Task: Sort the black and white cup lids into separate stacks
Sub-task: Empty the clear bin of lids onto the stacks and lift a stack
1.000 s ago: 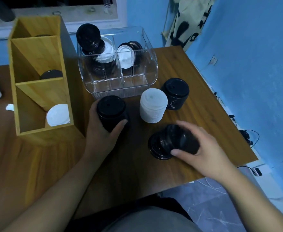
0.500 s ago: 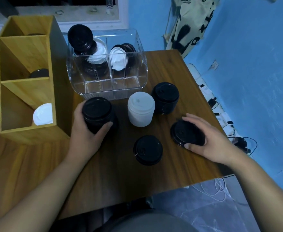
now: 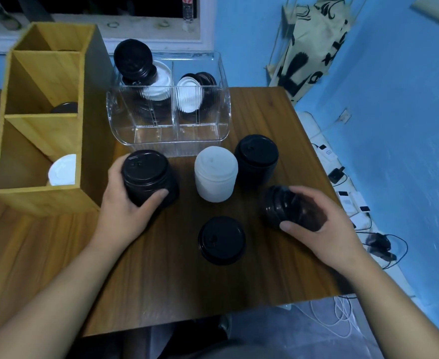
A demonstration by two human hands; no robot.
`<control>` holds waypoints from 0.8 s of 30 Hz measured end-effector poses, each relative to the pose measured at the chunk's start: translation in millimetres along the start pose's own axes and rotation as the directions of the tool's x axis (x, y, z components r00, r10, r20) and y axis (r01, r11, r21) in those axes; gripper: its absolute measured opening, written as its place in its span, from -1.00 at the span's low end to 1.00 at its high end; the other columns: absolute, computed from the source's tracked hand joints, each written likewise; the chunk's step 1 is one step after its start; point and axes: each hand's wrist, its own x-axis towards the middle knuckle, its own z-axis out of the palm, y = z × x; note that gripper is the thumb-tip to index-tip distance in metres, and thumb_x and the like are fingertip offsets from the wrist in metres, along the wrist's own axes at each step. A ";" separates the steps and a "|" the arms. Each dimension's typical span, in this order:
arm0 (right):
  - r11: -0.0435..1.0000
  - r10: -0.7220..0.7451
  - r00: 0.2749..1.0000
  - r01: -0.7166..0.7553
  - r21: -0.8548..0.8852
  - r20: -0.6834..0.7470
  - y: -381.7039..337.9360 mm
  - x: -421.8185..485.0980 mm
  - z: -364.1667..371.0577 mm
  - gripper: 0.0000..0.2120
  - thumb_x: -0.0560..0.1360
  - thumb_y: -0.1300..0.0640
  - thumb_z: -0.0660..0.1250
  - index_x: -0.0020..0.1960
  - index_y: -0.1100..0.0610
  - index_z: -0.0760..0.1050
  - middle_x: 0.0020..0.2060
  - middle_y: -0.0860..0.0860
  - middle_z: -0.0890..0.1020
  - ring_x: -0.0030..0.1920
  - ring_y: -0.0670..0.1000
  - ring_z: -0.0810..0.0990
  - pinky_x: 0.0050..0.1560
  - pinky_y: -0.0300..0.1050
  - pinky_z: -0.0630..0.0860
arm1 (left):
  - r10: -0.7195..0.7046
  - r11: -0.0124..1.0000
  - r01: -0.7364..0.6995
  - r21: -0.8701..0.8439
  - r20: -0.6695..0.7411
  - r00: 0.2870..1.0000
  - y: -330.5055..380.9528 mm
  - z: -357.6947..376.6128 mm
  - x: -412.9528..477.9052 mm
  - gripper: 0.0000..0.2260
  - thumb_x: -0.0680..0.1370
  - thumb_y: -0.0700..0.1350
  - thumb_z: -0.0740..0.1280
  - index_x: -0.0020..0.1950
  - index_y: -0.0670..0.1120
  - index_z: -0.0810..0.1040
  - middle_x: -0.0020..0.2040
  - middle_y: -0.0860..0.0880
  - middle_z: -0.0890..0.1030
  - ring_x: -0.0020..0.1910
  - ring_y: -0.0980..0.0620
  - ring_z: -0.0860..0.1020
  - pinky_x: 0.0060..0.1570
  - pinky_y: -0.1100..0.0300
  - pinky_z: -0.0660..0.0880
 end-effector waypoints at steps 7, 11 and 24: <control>0.991 -0.119 0.983 0.109 -0.081 -0.137 -32.2 80.4 -12.7 -0.50 0.45 -0.14 0.49 0.37 -0.13 0.54 0.37 -0.19 0.51 0.35 -0.16 0.47 0.39 -0.08 0.44 | 0.004 1.000 -0.004 0.020 -0.001 1.000 -4.5 0.2 0.7 -0.19 0.43 0.14 0.48 0.57 -0.03 0.19 0.39 0.14 0.42 0.36 0.41 0.36 0.30 0.54 0.27; 0.955 -0.078 0.997 0.079 -0.287 0.014 -38.9 119.1 -0.9 -0.50 0.49 -0.22 0.42 0.41 -0.21 0.49 0.47 -0.15 0.41 0.46 -0.04 0.36 0.43 0.15 0.41 | 0.004 1.000 -0.004 0.008 -0.003 1.000 -4.0 0.1 1.2 -0.22 0.42 0.17 0.48 0.54 0.12 0.17 0.39 0.13 0.43 0.36 0.37 0.38 0.29 0.55 0.27; 0.811 -0.117 0.989 0.148 -0.565 0.092 -30.2 111.1 31.5 -0.48 0.62 -0.24 0.19 0.56 -0.20 0.30 0.61 -0.10 0.19 0.58 -0.03 0.15 0.38 -0.02 0.37 | 0.017 1.000 -0.016 0.015 -0.026 1.000 -6.7 0.4 3.3 -0.24 0.41 0.17 0.49 0.50 0.17 0.17 0.42 0.05 0.45 0.41 0.18 0.42 0.39 0.20 0.37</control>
